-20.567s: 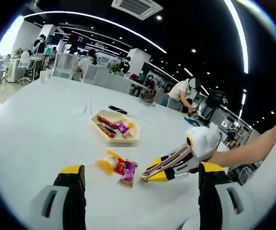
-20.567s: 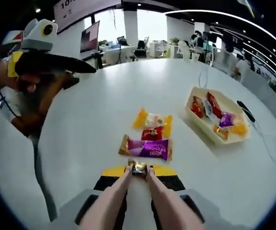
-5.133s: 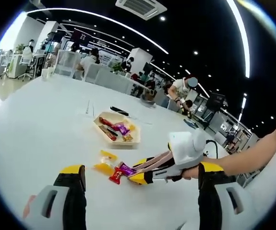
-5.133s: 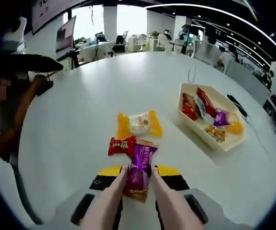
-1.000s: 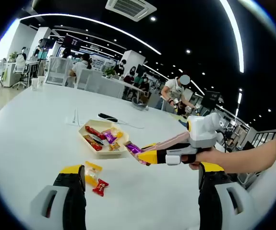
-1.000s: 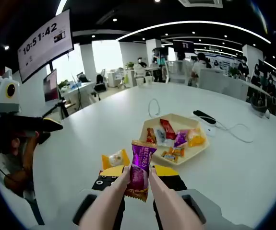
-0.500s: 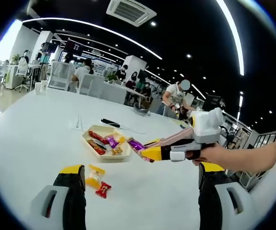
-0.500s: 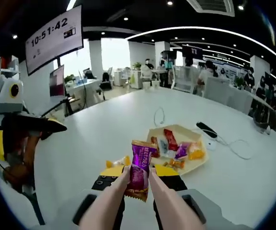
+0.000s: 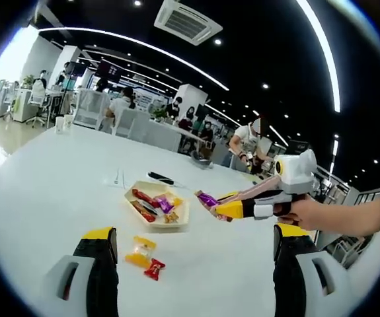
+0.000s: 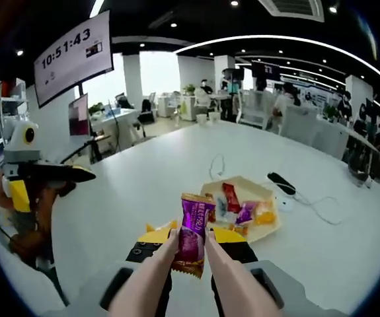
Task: Place the target food into the container with the food tongs after gripping and lifting it, then release it inside without dropping or visibly crushing the food.
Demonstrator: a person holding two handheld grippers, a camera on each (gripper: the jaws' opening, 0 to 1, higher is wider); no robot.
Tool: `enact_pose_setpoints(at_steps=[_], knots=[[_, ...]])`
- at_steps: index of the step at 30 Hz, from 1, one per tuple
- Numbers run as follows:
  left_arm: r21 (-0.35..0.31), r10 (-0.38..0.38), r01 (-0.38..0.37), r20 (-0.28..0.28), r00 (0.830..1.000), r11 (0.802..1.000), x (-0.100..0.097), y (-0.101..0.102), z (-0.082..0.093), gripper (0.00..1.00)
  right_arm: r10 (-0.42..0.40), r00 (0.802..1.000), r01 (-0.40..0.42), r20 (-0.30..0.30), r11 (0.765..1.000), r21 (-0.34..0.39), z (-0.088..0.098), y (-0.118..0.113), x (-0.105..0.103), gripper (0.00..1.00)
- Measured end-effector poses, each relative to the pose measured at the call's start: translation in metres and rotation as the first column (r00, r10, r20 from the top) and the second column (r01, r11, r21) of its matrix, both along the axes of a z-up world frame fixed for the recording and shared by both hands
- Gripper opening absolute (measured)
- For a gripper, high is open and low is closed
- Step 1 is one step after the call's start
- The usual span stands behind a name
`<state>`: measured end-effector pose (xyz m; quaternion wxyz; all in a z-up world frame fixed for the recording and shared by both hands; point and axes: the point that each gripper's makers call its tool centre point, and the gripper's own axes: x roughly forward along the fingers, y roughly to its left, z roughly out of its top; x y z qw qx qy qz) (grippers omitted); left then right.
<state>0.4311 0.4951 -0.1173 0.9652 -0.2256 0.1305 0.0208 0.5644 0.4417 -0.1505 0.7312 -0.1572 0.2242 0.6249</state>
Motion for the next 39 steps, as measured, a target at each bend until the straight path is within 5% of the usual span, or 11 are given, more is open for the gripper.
enact_pose_setpoints(at_steps=[11, 17, 20, 29, 31, 36, 39], knots=[[-0.005, -0.055, 0.055, 0.011, 0.998, 0.998, 0.010, -0.023, 0.001, 0.99, 0.007, 1.000, -0.007, 0.024, 1.000, 0.013, 0.019, 0.003, 0.012, 0.21], [0.006, -0.065, 0.065, 0.042, 0.997, 0.998, 0.016, -0.022, 0.009, 0.99, 0.009, 0.997, -0.011, 0.072, 1.000, 0.015, 0.035, 0.002, 0.022, 0.21], [0.005, -0.084, 0.084, 0.018, 0.996, 0.996, 0.016, -0.024, 0.006, 0.99, -0.010, 0.998, 0.009, 0.064, 1.000, 0.014, 0.039, -0.001, 0.028, 0.21], [0.035, -0.074, 0.071, 0.066, 0.995, 0.997, 0.016, -0.020, 0.009, 0.99, -0.004, 0.996, 0.003, 0.093, 1.000, 0.010, 0.045, -0.003, 0.035, 0.21], [0.016, -0.103, 0.103, 0.018, 0.994, 0.995, 0.016, -0.025, 0.002, 0.99, -0.007, 0.996, 0.006, 0.088, 1.000, 0.009, 0.046, -0.003, 0.035, 0.21], [0.036, -0.094, 0.091, 0.079, 0.992, 0.995, 0.017, -0.024, 0.016, 0.99, 0.011, 0.993, -0.010, 0.114, 1.000, -0.004, 0.049, -0.002, 0.036, 0.21], [0.027, -0.103, 0.101, 0.061, 0.993, 0.995, 0.020, -0.023, 0.011, 0.99, -0.004, 0.994, 0.004, 0.106, 1.000, 0.003, 0.052, -0.001, 0.040, 0.21]])
